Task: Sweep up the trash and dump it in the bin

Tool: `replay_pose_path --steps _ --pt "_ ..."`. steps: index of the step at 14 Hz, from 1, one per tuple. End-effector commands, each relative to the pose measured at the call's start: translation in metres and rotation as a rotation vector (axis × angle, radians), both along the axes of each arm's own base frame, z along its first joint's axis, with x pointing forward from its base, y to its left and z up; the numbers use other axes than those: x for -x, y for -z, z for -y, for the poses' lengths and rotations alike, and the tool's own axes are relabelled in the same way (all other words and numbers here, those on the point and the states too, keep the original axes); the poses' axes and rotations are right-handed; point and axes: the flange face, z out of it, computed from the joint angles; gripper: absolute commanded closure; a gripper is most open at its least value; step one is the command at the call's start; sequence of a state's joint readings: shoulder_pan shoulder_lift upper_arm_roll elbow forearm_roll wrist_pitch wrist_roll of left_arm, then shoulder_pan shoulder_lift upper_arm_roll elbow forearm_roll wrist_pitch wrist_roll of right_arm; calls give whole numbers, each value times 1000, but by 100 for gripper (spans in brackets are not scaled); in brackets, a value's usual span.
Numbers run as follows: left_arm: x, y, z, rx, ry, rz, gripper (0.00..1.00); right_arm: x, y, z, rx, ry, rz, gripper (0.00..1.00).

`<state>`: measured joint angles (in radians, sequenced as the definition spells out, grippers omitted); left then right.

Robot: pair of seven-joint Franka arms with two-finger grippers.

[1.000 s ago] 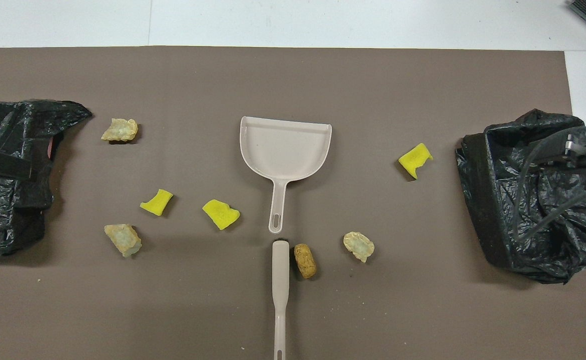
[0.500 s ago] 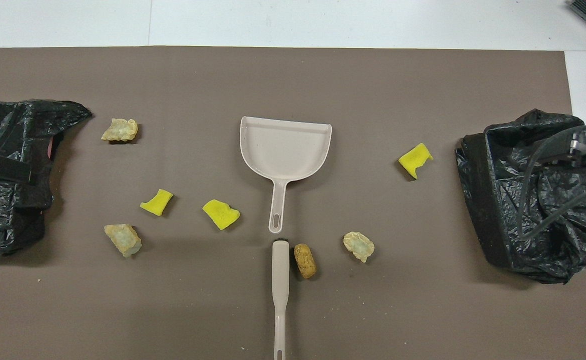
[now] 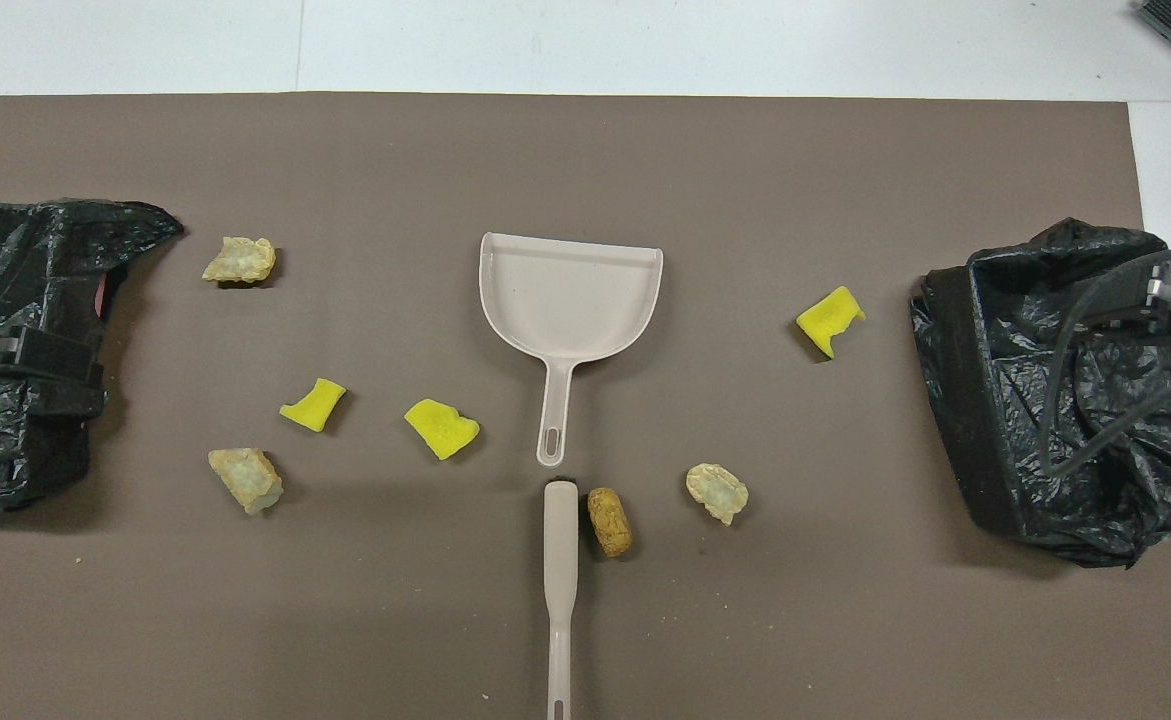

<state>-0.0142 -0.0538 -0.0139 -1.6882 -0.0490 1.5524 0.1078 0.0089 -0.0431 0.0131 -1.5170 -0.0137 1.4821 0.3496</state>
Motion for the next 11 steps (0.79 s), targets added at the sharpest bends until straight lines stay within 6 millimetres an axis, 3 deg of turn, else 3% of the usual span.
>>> replay_pose_path --steps 1,6,11 --pt "19 8 31 34 56 -27 0 -3 -1 1 -21 -17 5 0" --pt "51 34 114 34 207 -66 0 1 1 -5 -21 -29 -4 0" --pt "104 69 190 21 333 -65 0 4 7 -6 -22 -31 -12 0"
